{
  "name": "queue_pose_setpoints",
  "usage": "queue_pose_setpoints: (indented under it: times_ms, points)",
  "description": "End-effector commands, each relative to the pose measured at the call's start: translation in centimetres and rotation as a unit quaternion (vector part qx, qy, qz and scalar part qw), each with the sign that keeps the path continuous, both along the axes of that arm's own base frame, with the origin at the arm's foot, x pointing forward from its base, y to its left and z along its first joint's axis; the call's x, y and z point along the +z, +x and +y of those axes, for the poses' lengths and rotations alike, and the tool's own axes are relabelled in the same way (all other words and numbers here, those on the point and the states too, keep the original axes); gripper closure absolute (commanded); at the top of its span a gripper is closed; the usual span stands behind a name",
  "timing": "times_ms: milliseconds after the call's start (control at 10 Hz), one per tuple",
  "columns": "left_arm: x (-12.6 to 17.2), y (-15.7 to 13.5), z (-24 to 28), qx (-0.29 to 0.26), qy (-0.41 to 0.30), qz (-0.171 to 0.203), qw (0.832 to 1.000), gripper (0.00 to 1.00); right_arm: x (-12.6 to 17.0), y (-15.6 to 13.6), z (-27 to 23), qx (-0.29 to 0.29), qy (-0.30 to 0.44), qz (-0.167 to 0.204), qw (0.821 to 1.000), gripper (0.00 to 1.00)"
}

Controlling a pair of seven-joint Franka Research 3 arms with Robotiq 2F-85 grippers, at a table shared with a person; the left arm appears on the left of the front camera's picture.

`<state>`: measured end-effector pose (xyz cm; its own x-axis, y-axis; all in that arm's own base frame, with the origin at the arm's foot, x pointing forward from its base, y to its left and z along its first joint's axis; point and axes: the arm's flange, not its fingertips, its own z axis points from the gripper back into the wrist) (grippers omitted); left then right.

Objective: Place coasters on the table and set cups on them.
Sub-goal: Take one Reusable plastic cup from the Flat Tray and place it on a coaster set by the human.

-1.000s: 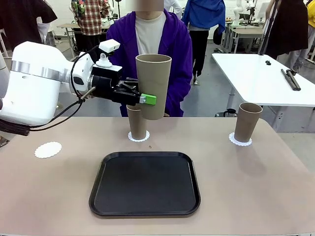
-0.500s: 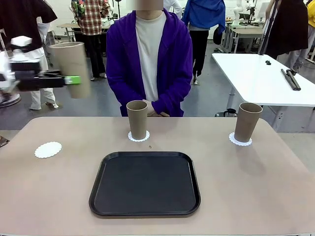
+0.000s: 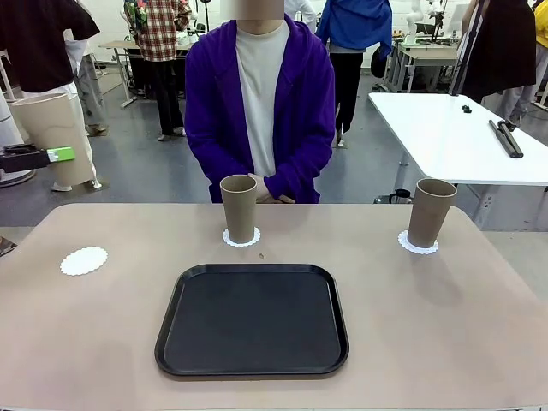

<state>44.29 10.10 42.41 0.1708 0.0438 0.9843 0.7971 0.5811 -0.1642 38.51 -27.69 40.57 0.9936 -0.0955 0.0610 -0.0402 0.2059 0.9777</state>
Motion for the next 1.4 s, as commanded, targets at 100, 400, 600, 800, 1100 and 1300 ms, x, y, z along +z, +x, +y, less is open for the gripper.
queue_pose_setpoints:
  times_ms: [100,400,600,800,1100,1300]
  points:
    - [0.5,-1.4,1.3,0.014,0.027,-0.008,1.0,0.16,0.1,0.1,0.0,-0.003,0.001,0.0,1.0,0.0]
    - [1.1,-2.8,3.0,0.01,0.054,0.006,0.998,0.16,0.1,0.1,0.0,-0.003,0.001,0.0,1.0,0.0]
    - [1.7,-3.3,2.5,-0.001,0.059,-0.002,0.998,0.16,0.1,0.1,0.0,-0.003,0.001,0.0,1.0,0.0]
    - [1.1,-2.3,3.1,0.004,0.059,-0.001,0.998,0.16,0.1,0.1,0.0,-0.003,0.001,0.0,1.0,0.0]
    - [1.1,-2.3,3.1,0.004,0.059,-0.001,0.998,0.16,0.1,0.1,0.0,-0.003,0.001,0.0,1.0,0.0]
    - [1.1,-2.3,3.1,0.004,0.059,-0.001,0.998,0.16,0.1,0.1,0.0,-0.003,0.001,0.0,1.0,0.0]
